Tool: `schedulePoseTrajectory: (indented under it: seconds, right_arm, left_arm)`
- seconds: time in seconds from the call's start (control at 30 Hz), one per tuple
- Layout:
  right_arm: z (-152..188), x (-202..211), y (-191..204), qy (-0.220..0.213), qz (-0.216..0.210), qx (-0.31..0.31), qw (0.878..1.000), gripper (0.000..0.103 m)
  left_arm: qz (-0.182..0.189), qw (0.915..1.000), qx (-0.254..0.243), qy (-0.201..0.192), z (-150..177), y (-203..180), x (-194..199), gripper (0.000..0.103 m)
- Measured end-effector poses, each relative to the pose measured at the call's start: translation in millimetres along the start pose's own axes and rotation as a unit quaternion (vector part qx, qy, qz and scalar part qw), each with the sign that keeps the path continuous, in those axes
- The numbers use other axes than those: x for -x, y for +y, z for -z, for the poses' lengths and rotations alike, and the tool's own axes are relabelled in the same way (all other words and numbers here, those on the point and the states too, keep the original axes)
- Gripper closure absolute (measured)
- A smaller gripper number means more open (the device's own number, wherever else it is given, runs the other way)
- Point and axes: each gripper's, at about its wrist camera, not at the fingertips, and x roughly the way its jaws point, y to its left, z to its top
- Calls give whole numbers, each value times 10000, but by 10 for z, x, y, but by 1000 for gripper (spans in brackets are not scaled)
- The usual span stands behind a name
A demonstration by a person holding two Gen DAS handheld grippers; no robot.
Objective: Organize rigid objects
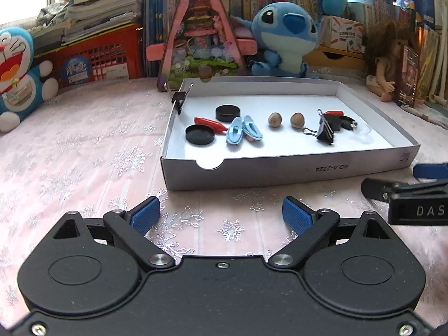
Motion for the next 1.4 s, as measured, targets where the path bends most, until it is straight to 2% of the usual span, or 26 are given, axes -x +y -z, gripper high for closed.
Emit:
schedulePoseTrajectory:
  seconds: [0.37, 1.4]
  right_arm:
    - [10, -12, -3, 73, 0, 0, 10000, 0]
    - [10, -21, -9, 76, -24, -21, 10000, 0]
  left_arm:
    - [-101, 9999, 72, 111, -30, 19, -91, 0]
    - [-178, 9997, 159, 98, -18, 35, -78, 0]
